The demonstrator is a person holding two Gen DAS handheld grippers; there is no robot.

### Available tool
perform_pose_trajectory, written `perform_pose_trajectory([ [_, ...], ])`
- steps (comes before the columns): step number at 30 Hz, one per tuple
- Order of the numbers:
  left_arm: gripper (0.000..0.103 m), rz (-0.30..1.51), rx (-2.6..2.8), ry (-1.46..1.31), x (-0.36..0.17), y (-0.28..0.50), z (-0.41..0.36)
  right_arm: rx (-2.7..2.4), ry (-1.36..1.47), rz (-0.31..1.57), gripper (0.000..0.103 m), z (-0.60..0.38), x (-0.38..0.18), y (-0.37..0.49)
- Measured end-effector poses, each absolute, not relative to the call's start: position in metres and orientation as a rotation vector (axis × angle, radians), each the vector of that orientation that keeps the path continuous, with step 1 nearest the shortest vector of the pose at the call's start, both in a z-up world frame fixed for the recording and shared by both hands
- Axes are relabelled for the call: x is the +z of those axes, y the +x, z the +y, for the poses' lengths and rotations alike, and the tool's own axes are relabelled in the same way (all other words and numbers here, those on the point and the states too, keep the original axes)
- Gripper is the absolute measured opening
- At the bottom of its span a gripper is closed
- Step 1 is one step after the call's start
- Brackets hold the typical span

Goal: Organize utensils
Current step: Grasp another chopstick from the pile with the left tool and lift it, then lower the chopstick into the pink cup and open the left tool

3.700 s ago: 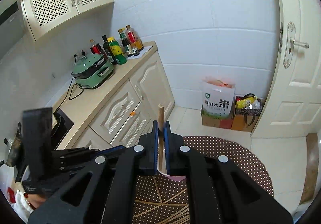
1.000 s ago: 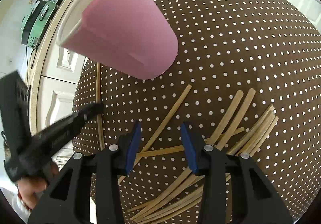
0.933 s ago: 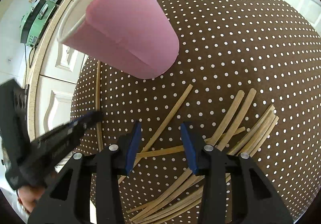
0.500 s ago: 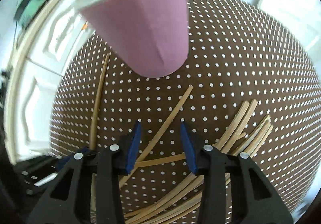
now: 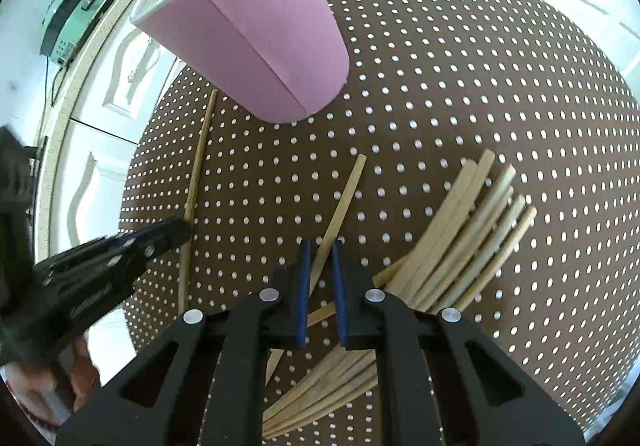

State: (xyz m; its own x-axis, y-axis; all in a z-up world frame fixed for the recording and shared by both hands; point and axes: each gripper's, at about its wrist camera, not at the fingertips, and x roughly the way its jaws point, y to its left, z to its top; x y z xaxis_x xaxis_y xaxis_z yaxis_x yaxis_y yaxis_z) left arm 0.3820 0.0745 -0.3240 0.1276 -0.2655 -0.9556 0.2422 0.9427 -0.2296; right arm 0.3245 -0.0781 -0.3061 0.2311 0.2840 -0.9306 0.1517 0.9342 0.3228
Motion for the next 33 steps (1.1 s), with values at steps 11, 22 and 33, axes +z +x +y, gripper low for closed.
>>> perform_pose_trajectory([
  [11, 0.051, 1.385, -0.363, 0.068, -0.326, 0.413, 0.048, 0.142, 0.470, 1.342, 0.008, -0.103, -0.295, 0.319],
  [22, 0.006, 1.330, -0.327, 0.086, -0.323, 0.421, 0.060, 0.175, 0.512, 1.293, 0.007, -0.101, -0.282, 0.323],
  [33, 0.006, 1.151, -0.427, -0.061, -0.239, 0.395, 0.090, 0.219, 0.444, 1.103, 0.005, -0.098, -0.207, 0.320],
])
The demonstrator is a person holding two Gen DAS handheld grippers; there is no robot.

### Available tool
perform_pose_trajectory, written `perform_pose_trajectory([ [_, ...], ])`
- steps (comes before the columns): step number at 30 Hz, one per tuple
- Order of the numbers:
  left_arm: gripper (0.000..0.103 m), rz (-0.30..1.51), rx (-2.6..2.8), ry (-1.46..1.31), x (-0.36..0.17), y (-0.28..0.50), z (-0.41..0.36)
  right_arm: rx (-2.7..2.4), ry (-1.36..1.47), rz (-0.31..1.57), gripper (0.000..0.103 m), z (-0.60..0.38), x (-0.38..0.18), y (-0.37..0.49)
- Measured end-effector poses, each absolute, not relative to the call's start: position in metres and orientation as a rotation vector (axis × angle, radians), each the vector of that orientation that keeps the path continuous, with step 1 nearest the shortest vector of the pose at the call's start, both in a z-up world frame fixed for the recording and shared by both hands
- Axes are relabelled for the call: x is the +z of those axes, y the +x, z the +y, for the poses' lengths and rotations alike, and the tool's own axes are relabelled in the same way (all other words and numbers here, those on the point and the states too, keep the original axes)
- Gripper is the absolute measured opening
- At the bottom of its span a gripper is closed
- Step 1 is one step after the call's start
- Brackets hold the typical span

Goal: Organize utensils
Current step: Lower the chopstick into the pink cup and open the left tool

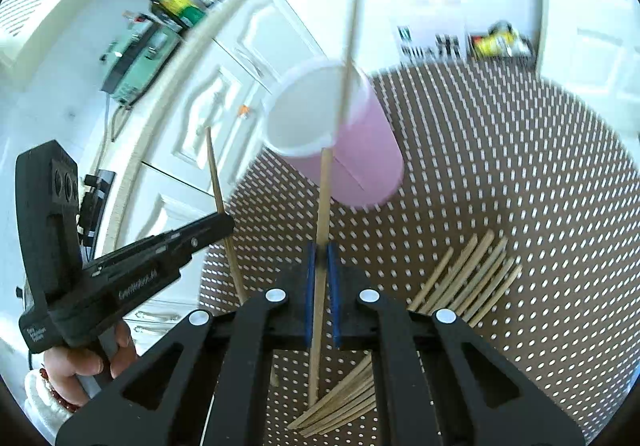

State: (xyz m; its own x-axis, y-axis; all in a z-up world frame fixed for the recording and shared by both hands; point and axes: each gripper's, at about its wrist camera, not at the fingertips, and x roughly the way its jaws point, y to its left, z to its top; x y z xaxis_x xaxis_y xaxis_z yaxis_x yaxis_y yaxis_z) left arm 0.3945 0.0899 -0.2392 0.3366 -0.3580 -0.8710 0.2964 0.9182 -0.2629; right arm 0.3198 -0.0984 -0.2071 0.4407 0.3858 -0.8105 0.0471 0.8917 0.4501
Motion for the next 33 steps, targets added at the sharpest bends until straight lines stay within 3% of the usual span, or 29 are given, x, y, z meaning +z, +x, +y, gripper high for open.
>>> perform_pose_trajectory([
  [23, 0.005, 0.814, -0.580, -0.107, -0.082, 0.341, 0.083, 0.199, 0.228, 0.692, 0.005, -0.095, -0.059, 0.312],
  [33, 0.005, 0.725, -0.525, -0.145, -0.055, 0.361, 0.075, 0.188, 0.181, 0.578, 0.005, -0.106, -0.043, 0.341],
])
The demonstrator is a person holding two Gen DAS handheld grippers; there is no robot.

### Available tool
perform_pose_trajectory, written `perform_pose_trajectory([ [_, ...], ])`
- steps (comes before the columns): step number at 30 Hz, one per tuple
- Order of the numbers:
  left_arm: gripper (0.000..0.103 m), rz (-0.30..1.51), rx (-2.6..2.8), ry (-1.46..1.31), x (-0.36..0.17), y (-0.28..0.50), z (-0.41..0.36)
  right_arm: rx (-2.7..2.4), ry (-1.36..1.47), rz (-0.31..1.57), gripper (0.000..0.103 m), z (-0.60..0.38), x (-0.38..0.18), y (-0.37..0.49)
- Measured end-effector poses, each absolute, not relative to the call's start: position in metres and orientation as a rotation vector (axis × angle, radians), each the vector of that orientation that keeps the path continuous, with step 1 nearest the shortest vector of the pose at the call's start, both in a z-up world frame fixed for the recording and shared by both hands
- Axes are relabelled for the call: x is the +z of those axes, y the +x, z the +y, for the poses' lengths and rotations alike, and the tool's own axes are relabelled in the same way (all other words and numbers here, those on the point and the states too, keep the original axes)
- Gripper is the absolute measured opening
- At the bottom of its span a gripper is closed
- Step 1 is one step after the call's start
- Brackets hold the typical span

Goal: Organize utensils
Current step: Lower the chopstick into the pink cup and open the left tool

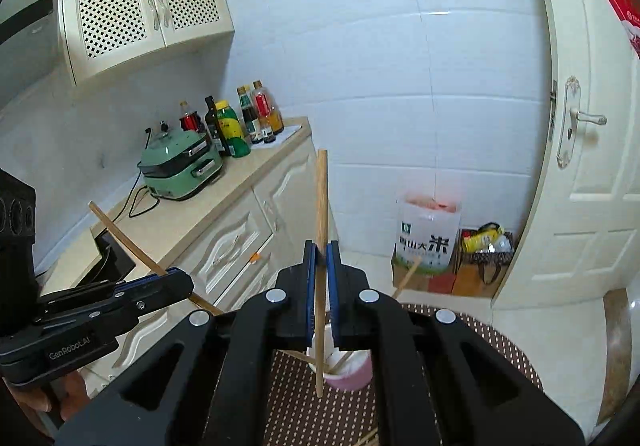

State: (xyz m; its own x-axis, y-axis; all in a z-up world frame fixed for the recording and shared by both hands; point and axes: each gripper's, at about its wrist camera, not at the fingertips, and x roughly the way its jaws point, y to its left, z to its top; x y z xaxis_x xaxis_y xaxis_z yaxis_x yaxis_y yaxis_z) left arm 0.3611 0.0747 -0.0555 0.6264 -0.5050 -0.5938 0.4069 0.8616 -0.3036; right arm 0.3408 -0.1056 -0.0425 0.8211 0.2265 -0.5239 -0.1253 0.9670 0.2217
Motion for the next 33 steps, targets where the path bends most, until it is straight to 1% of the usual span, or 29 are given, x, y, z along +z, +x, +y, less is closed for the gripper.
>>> perform_pose_trajectory([
  [11, 0.005, 0.826, -0.449, -0.120, -0.104, 0.389, 0.059, 0.182, 0.142, 0.551, 0.005, -0.107, -0.064, 0.370],
  [18, 0.006, 0.914, -0.439, -0.105, -0.134, 0.393, 0.056, 0.181, 0.174, 0.637, 0.005, -0.114, -0.091, 0.380],
  [33, 0.007, 0.991, -0.400, -0.086, -0.153, 0.391, 0.052, 0.155, 0.271, 0.801, 0.005, -0.128, -0.131, 0.360],
])
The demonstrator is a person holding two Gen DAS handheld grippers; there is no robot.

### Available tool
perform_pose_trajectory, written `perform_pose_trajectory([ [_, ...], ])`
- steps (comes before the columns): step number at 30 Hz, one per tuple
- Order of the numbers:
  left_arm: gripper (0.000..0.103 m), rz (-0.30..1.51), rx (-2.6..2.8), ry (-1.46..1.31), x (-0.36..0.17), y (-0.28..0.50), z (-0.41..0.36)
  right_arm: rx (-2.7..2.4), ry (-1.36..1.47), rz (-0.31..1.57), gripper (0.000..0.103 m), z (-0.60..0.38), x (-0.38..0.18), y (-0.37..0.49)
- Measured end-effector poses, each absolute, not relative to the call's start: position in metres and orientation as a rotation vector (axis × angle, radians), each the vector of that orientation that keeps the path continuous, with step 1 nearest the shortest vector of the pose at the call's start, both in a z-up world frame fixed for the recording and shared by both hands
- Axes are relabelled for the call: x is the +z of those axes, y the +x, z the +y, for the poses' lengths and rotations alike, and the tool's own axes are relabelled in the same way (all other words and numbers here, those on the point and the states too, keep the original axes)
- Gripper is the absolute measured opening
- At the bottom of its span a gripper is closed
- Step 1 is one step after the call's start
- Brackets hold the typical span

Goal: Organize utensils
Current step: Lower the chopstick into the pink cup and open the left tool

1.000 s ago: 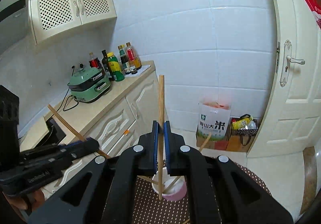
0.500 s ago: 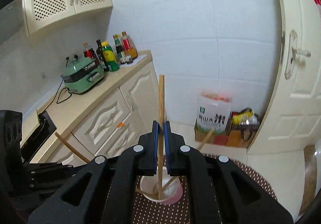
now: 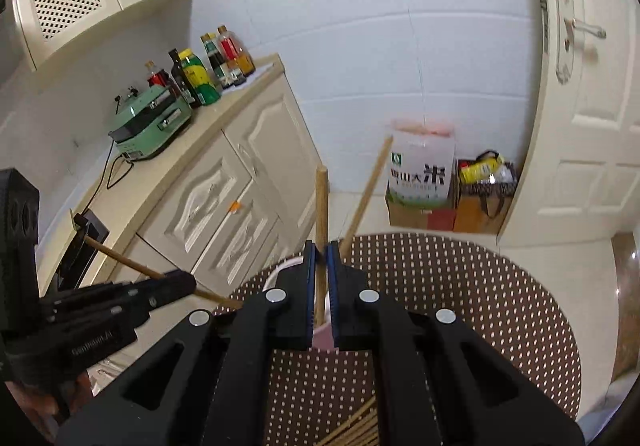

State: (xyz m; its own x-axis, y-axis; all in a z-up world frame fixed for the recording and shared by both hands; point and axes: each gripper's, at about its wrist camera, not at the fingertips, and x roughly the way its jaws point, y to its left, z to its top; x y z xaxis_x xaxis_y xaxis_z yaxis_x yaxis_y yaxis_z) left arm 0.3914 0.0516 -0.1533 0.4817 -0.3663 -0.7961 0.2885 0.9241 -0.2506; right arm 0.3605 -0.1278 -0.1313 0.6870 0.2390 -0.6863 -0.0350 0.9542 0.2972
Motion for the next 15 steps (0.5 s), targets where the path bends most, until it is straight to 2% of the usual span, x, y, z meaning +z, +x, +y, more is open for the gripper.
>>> perform_pose_trajectory([
  [11, 0.008, 1.026, -0.411, -0.063, -0.154, 0.383, 0.050, 0.143, 0.350, 0.841, 0.009, -0.135, -0.136, 0.351],
  [14, 0.015, 1.025, -0.413, -0.059, -0.154, 0.378, 0.053, 0.138, 0.369, 0.835, 0.013, -0.140, -0.132, 0.344],
  [15, 0.020, 1.024, -0.409, -0.055, -0.154, 0.376, 0.053, 0.136, 0.373, 0.832, 0.014, -0.141, -0.130, 0.340],
])
